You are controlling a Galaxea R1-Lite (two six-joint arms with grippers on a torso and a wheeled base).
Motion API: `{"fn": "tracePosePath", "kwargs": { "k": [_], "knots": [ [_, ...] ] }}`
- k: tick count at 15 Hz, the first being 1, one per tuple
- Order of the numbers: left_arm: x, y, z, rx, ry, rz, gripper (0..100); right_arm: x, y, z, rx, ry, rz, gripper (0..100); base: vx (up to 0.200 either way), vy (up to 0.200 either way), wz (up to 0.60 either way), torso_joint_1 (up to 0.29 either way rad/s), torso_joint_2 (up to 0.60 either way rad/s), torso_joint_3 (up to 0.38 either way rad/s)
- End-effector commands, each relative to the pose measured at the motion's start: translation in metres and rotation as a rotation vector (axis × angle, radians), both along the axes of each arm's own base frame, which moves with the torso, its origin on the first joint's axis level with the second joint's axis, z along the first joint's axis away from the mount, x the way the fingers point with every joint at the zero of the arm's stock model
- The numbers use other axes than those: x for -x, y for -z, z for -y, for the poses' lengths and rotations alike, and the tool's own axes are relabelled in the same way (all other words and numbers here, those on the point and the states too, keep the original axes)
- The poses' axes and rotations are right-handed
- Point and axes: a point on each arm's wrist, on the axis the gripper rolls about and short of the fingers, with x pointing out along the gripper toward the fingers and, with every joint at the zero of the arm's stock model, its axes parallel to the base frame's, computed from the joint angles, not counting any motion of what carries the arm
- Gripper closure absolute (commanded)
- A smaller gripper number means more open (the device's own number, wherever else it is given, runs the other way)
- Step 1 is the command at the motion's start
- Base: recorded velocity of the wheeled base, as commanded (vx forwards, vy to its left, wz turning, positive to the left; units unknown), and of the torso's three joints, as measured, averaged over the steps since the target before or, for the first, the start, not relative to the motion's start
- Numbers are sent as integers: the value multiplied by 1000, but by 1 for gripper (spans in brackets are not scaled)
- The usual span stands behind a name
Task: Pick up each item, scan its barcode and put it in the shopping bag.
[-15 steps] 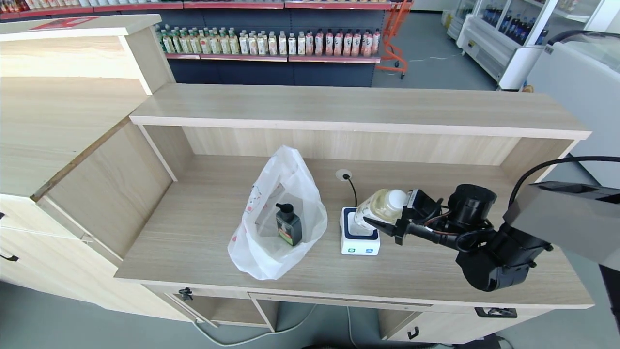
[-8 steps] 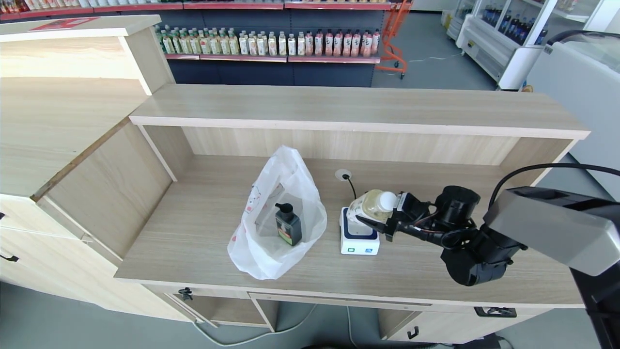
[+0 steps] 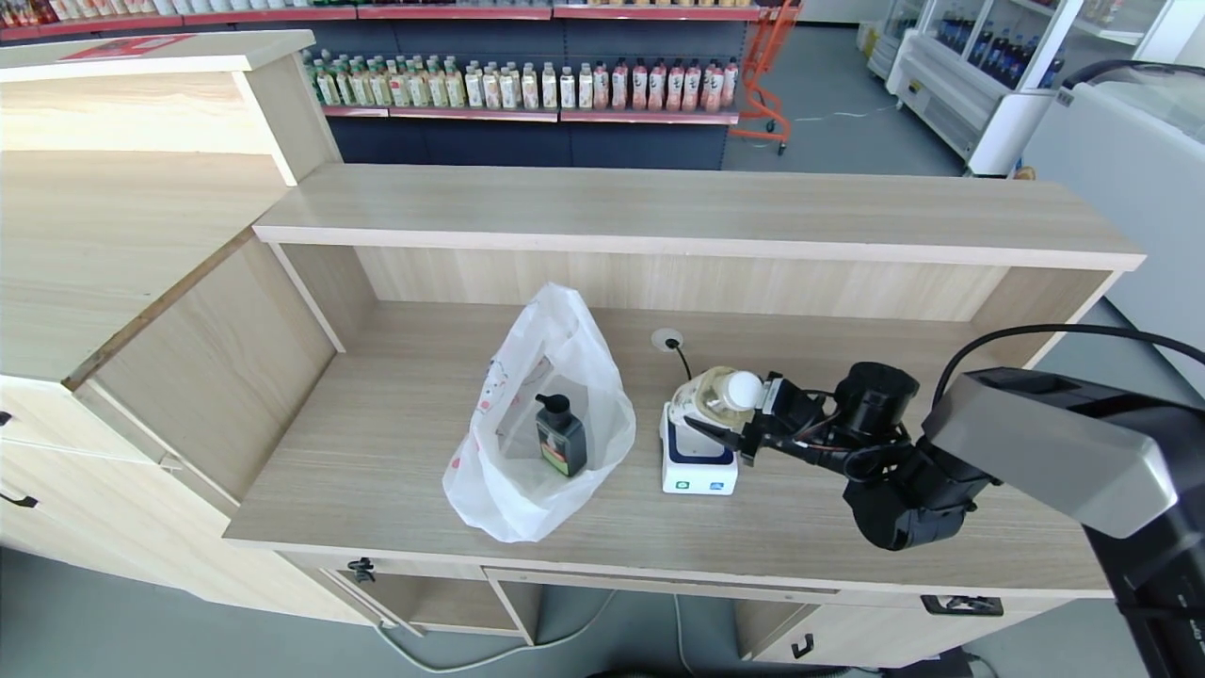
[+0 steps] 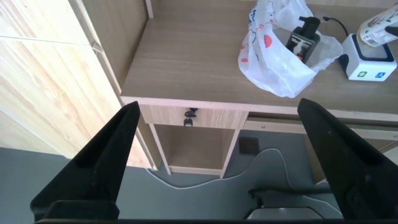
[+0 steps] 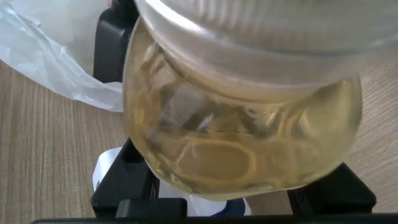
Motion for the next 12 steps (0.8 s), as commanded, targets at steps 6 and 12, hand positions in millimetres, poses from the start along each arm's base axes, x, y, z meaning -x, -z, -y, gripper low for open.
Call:
{"fn": "tracePosePath", "kwargs": {
  "k": [6,12],
  "knots": [
    [0,0,0,1,0,0,0,-2,-4,0,-2,3,16,100,0,0,0,0,0,0],
    [0,0,0,0,0,0,0,-7,-7,-1,-8,3,44,100,0,0,0,0,0,0]
  ]
}}
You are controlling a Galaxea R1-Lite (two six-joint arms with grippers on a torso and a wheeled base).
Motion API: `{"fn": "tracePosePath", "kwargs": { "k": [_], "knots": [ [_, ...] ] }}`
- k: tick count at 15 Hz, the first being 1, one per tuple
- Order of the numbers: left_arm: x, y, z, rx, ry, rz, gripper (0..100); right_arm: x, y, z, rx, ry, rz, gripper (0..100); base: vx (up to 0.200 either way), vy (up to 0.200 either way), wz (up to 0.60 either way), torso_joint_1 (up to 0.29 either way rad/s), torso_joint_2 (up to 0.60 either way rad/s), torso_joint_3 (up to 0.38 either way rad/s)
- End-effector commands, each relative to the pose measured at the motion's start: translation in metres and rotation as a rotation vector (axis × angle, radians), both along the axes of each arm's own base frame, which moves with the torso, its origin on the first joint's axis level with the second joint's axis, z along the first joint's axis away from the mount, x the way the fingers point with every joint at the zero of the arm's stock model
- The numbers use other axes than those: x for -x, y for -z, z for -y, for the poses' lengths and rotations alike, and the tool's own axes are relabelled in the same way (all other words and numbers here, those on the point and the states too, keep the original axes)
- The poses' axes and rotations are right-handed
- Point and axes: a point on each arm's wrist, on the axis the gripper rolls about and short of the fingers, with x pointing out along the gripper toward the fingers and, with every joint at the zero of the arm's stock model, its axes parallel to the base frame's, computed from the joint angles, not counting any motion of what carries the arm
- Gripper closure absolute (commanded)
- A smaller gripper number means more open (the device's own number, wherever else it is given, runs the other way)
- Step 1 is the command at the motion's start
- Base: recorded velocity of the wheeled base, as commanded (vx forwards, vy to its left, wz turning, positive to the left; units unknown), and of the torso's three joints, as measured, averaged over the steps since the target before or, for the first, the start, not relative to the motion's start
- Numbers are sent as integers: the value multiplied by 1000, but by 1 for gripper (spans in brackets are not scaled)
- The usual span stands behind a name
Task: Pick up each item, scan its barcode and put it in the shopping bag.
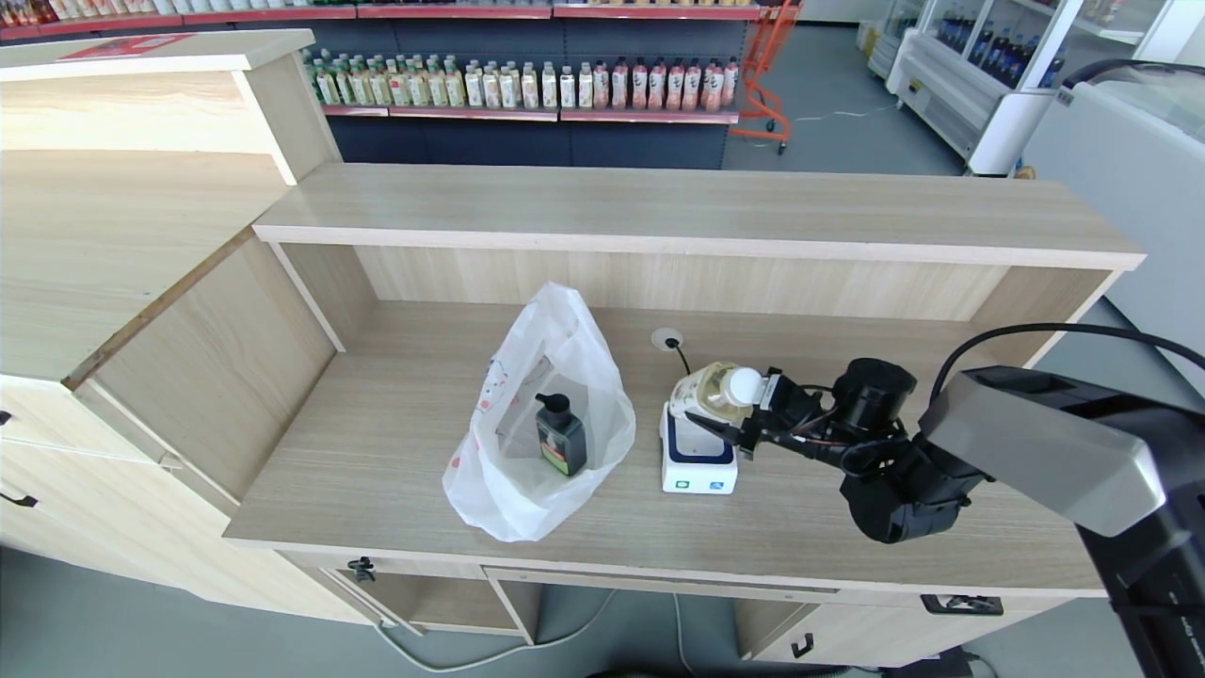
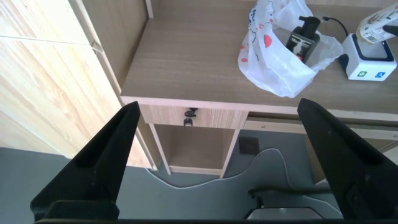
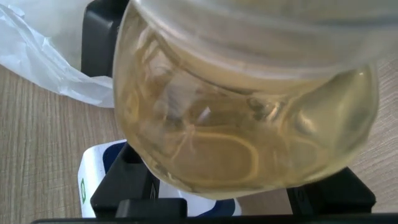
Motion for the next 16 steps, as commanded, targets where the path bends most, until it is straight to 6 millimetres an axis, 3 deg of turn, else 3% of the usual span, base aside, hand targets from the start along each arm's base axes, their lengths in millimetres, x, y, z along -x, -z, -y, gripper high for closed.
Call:
{"fn": "tracePosePath", "kwargs": {
  "k": [1,7,9,11,13,14,16],
  "knots": [
    [0,0,0,0,0,1,0,0,0,0,0,-5,5,100,0,0,0,0,0,0],
    [0,0,0,0,0,1,0,3,0,0,-3,0,15,100,0,0,0,0,0,0],
    [0,0,0,0,0,1,0,13,-19,3,-24,0,8,100,0,0,0,0,0,0],
    [0,0,0,1,0,0,0,47,-60,10,-122,-2,-133,100,0,0,0,0,0,0],
    [0,0,0,0,0,1,0,97,-100,5,-282,33,-383,100,0,0,0,0,0,0],
    [0,0,0,1,0,0,0,113,-114,2,-344,74,-488,100,0,0,0,0,0,0],
    [0,0,0,1,0,0,0,122,-123,-7,-420,140,-619,100,0,0,0,0,0,0]
  ]
}}
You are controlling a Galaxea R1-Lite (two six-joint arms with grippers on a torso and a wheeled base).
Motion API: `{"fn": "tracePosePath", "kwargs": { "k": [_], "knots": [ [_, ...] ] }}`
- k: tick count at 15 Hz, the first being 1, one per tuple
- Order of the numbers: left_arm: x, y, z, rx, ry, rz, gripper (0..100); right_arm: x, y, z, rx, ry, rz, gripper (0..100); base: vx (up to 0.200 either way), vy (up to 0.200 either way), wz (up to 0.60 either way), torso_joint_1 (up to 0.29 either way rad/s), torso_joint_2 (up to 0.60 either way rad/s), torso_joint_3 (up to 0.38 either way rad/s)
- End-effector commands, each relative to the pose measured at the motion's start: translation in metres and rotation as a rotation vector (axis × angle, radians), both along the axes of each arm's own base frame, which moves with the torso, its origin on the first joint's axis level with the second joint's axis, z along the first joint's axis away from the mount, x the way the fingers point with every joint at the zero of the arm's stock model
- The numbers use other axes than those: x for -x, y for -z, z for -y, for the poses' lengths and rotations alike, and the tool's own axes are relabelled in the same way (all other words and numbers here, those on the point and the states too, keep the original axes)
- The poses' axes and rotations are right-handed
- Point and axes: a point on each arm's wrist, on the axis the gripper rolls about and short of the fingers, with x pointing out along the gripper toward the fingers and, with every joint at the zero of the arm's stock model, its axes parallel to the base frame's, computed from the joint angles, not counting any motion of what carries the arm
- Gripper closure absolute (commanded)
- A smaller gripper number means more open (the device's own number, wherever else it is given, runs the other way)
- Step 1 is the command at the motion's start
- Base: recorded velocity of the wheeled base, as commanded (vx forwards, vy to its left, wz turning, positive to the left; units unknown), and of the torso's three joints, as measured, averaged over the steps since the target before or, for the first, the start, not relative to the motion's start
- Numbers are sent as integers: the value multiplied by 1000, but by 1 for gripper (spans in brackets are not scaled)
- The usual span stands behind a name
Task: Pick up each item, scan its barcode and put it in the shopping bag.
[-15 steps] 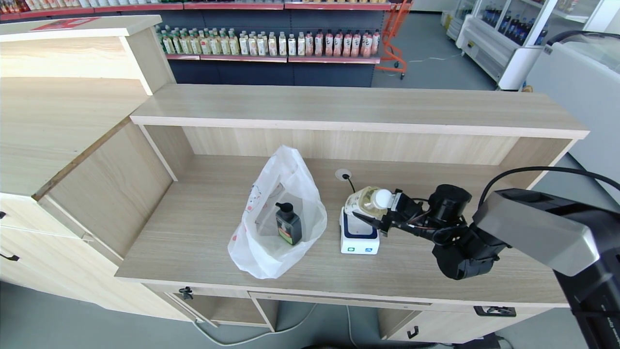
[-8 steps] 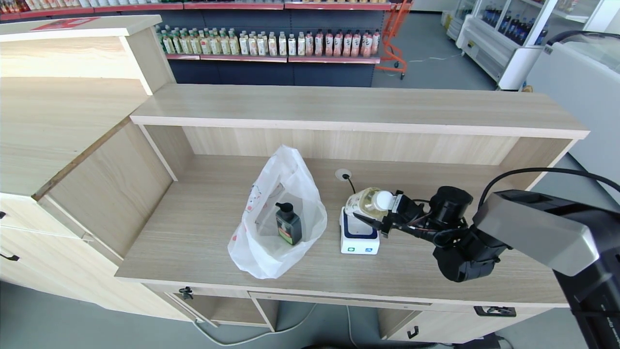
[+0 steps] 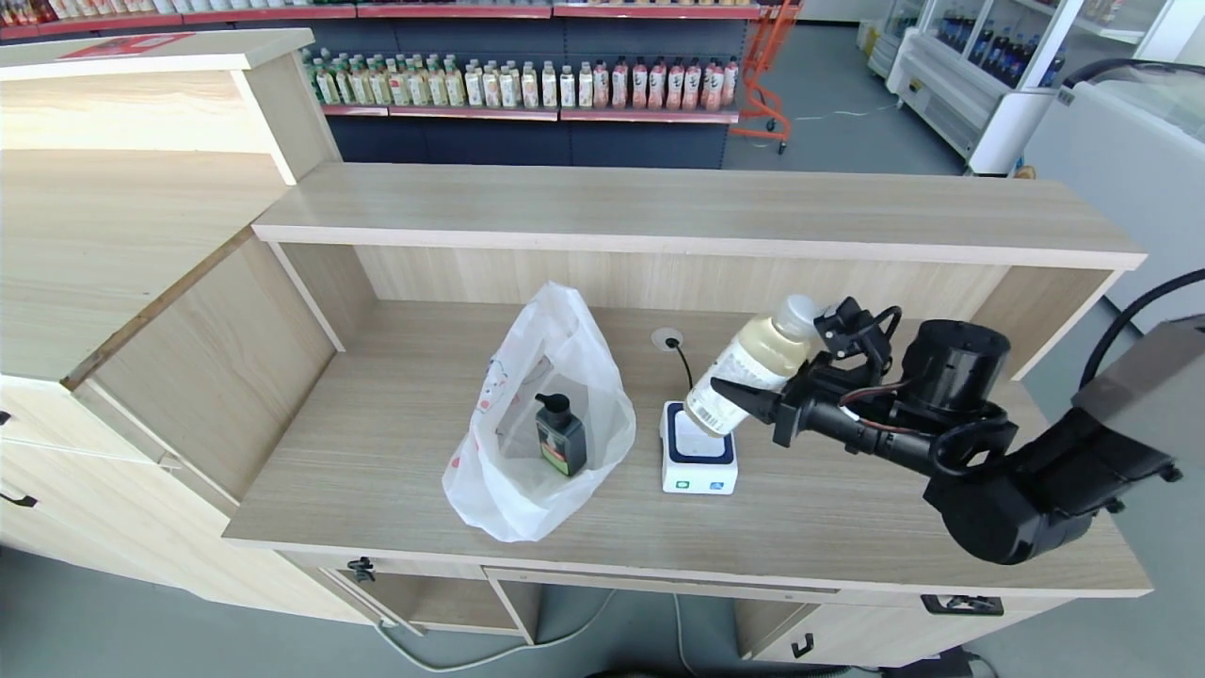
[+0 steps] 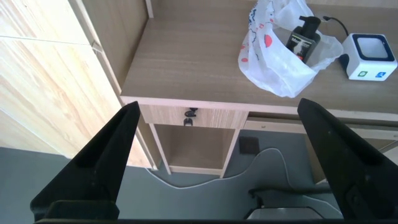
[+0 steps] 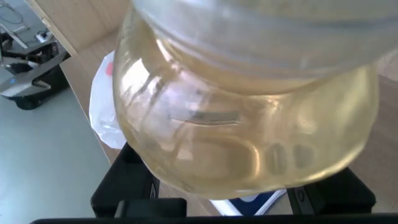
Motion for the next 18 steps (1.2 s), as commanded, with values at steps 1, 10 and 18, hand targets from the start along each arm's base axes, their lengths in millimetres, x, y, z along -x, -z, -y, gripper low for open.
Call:
{"fn": "tracePosePath", "kwargs": {
  "k": [1,10,18],
  "knots": [
    [0,0,0,0,0,1,0,34,-40,-7,-74,18,-13,100,0,0,0,0,0,0],
    [0,0,0,1,0,0,0,25,-31,-4,-107,87,-77,100,0,0,0,0,0,0],
    [0,0,0,-3,0,1,0,25,-24,-2,-113,93,-120,100,0,125,0,1,1,3]
  ]
}}
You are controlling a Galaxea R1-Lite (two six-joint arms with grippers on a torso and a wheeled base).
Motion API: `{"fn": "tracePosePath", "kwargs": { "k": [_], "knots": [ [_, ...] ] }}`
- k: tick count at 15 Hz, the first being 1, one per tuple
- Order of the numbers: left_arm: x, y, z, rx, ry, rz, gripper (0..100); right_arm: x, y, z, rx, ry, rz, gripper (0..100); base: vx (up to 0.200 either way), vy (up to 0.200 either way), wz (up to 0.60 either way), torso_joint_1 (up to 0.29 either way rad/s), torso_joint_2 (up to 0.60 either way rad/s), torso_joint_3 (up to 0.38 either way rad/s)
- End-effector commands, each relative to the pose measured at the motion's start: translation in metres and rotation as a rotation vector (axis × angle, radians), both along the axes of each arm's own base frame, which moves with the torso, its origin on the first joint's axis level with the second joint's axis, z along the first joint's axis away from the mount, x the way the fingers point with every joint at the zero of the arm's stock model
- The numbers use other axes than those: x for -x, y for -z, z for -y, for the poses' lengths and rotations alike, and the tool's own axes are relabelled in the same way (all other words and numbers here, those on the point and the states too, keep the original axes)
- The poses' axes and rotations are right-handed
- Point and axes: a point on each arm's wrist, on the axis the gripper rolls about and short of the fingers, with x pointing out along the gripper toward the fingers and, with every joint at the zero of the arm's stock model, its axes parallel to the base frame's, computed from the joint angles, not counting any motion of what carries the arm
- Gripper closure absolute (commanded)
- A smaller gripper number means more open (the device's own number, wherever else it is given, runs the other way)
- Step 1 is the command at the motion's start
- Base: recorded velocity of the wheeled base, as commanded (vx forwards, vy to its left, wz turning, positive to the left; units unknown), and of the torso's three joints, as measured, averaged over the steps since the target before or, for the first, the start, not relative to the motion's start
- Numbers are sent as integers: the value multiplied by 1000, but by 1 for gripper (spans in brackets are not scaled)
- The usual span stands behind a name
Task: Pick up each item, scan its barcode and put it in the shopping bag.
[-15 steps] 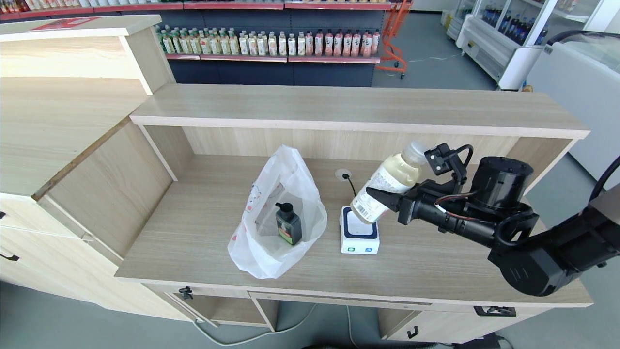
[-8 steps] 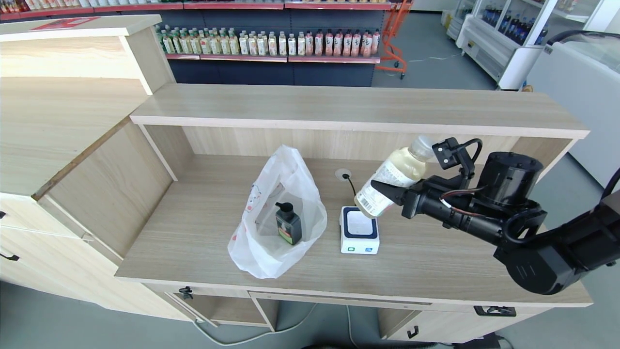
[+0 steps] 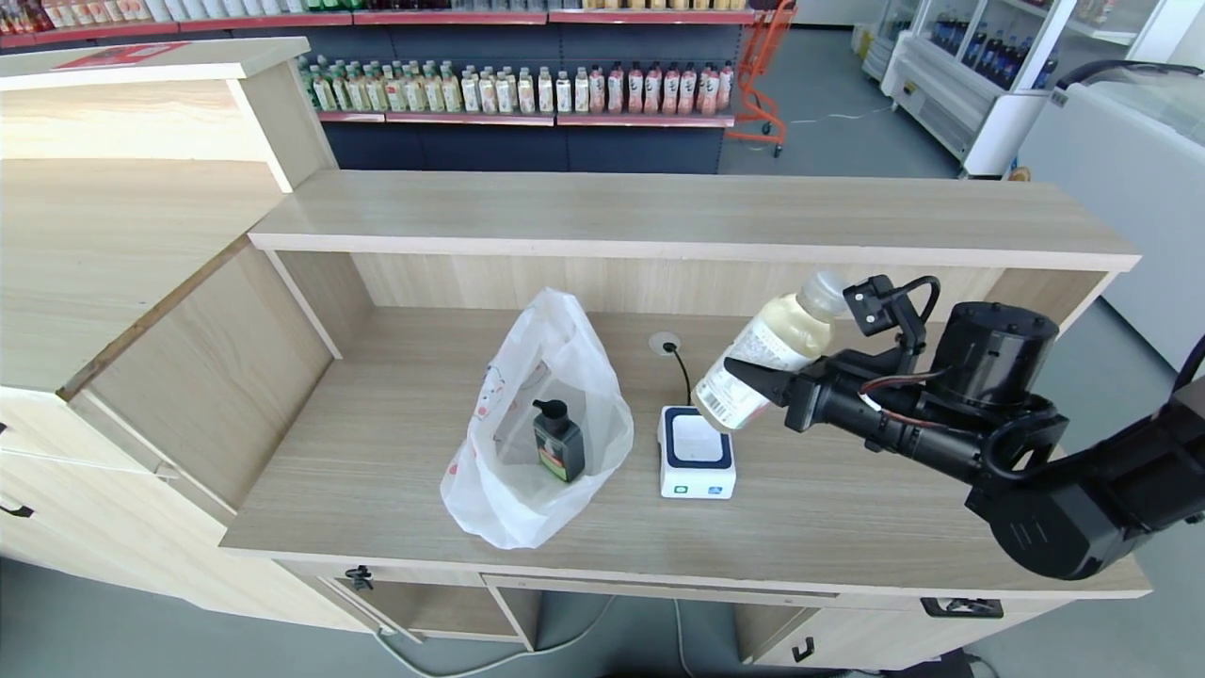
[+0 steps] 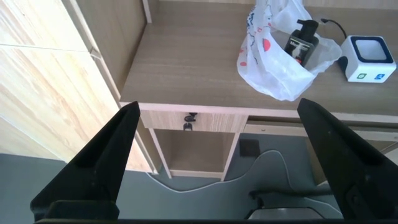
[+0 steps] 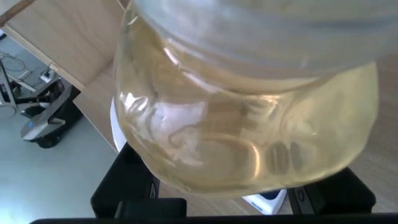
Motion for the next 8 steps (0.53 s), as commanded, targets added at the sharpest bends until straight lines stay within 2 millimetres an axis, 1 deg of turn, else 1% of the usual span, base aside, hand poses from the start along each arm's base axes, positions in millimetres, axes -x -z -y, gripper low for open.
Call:
{"fn": "tracePosePath", "kwargs": {
  "k": [1,2,4,6,7,8],
  "knots": [
    [0,0,0,1,-1,0,0,-3,5,-1,-7,0,-22,100,0,200,0,2,2,2],
    [0,0,0,1,-1,0,0,-6,8,-2,-6,0,-29,100,0,200,0,22,17,-2],
    [0,0,0,4,-1,0,0,-17,11,-7,-8,0,-27,100,0,0,0,0,0,0],
    [0,0,0,4,-1,0,0,-32,20,-12,0,2,-49,100,0,0,0,0,0,0],
    [0,0,0,4,-1,0,0,-36,23,-13,3,4,-62,100,0,0,0,0,0,0],
    [0,0,0,4,-1,0,0,-46,28,-16,11,30,-100,100,0,0,0,0,0,0]
  ]
}}
